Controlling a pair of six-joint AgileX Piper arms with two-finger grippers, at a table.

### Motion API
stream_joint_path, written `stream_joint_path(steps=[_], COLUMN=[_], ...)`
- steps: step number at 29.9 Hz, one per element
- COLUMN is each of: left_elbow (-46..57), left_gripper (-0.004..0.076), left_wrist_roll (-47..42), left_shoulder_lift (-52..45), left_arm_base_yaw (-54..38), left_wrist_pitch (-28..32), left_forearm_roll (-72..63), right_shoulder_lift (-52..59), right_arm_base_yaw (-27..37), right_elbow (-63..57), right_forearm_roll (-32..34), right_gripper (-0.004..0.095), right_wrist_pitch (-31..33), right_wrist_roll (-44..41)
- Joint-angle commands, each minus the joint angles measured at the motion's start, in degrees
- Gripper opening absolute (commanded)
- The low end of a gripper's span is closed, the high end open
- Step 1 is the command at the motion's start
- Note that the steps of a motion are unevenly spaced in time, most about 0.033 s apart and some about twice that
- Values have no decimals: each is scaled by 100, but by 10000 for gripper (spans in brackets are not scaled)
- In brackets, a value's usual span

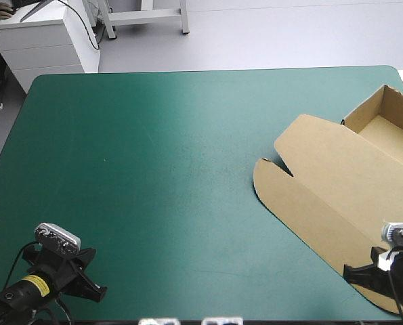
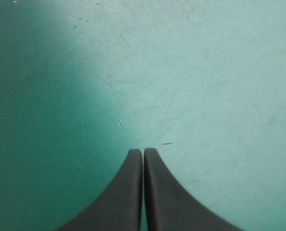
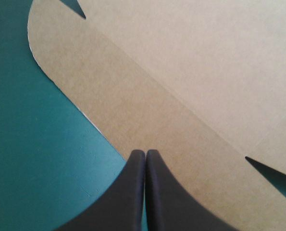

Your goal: Fold the box

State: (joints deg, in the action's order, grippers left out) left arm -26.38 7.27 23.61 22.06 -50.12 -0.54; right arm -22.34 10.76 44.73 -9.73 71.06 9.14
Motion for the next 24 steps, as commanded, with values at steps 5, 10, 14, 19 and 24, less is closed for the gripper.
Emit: stream_joint_path(steps=[5,10,14,19,24], left_elbow=[-135,-135,-135,-135,-135], left_gripper=[-8,-8,-8,-8,-8], left_wrist_roll=[-36,-36,-48,-48,-48], left_shoulder_lift=[58,58,58,58,58], left_arm_base_yaw=[40,40,40,40,40], left_wrist_pitch=[348,348,348,348,348], left_forearm_roll=[-54,-54,-54,-54,-54], right_shoulder_lift=[739,1010,1034,1034,1034], right_arm_base_yaw=[0,0,0,0,0], right_elbow=[-903,-1281,-1524,-1545,-1545], right_forearm_roll=[0,65,229,190,190], right_gripper=[-14,-14,-14,-14,-14], right_wrist_pitch=[-732,-1058,-1199,-1230,-1230], right_wrist_roll=[427,453,401,400,400])
